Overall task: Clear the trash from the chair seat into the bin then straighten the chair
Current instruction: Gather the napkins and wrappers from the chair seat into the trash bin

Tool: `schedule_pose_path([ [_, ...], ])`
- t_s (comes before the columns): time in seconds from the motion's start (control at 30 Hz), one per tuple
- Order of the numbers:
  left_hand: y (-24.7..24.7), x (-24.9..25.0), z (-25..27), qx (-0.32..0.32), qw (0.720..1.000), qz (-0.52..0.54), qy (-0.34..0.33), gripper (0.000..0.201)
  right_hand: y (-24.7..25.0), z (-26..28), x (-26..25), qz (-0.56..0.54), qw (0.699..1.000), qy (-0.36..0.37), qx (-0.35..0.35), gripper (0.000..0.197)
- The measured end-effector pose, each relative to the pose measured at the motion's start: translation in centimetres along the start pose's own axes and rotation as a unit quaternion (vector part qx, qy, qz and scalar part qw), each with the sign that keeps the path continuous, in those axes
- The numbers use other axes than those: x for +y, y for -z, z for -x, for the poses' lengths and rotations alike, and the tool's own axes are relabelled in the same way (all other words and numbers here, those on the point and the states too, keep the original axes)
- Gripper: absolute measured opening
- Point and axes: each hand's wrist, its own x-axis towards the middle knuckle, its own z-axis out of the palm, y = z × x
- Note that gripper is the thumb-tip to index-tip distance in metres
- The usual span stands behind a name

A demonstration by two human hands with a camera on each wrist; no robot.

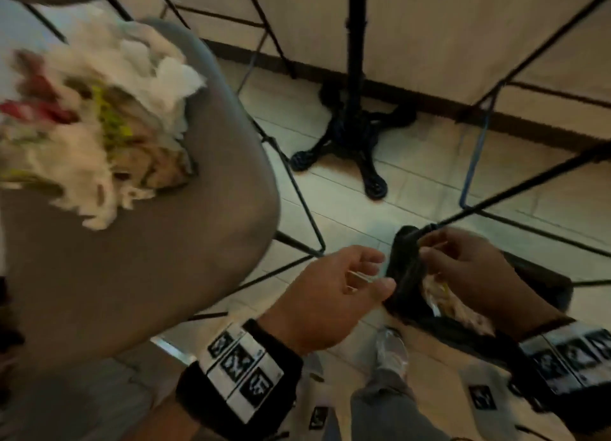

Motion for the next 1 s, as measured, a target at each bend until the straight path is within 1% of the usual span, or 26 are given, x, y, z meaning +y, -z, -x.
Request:
schedule_pose_path([
  [0.13, 8.6, 0.8, 6.9, 0.102, 0.991, 0.063, -0.062, 0.032, -2.5, 1.1, -14.4, 0.002, 0.995, 0.095, -0.042, 0.011],
  [0.23, 14.7, 0.8, 11.2, 0.186, 0.974, 0.076, -0.100, 0.028, -5.0, 1.4, -23.2, 0.021, 0.985, 0.168, -0.036, 0.008],
  [0.33, 19.5, -0.2, 13.4, 0.269, 0.951, 0.076, -0.132, 0.022, -7.4, 1.0, -29.3, 0.027, 0.976, 0.215, -0.011, 0.008],
  [0.37, 20.7, -0.8, 13.6, 0.306, 0.938, 0.072, -0.143, 0.021, -8.1, 0.7, -30.8, 0.032, 0.972, 0.231, 0.008, 0.010],
  [0.43, 22.7, -2.1, 13.5, 0.380, 0.912, 0.048, -0.150, 0.026, -9.3, -0.4, -33.2, 0.038, 0.964, 0.260, 0.039, 0.016],
  [0.5, 24.3, -3.2, 13.0, 0.446, 0.882, -0.006, -0.154, 0.034, -10.1, -1.4, -34.7, 0.044, 0.960, 0.271, 0.055, 0.026],
  [0.57, 25.5, -4.0, 12.5, 0.494, 0.855, -0.067, -0.146, 0.043, -10.7, -1.6, -35.2, 0.069, 0.958, 0.271, 0.063, 0.041],
  [0.63, 26.1, -4.4, 12.2, 0.521, 0.837, -0.108, -0.127, 0.052, -11.3, -1.0, -35.1, 0.111, 0.957, 0.261, 0.061, 0.055],
  [0.67, 26.2, -4.5, 12.1, 0.526, 0.834, -0.121, -0.112, 0.058, -11.7, -0.5, -34.7, 0.136, 0.958, 0.248, 0.049, 0.065],
  [0.77, 26.1, -5.2, 11.5, 0.508, 0.845, -0.158, -0.048, 0.080, -13.2, 0.8, -33.5, 0.170, 0.963, 0.211, 0.003, 0.091],
  [0.83, 26.2, -5.8, 10.8, 0.480, 0.858, -0.182, -0.011, 0.089, -14.1, 0.8, -32.8, 0.168, 0.961, 0.218, 0.008, 0.101],
  [0.9, 26.5, -6.3, 10.2, 0.450, 0.874, -0.180, 0.020, 0.092, -15.0, 0.6, -32.4, 0.170, 0.958, 0.231, 0.023, 0.104],
  [1.0, 26.8, -7.0, 9.6, 0.441, 0.881, -0.166, 0.032, 0.083, -15.8, 0.4, -32.2, 0.171, 0.956, 0.236, 0.033, 0.095],
])
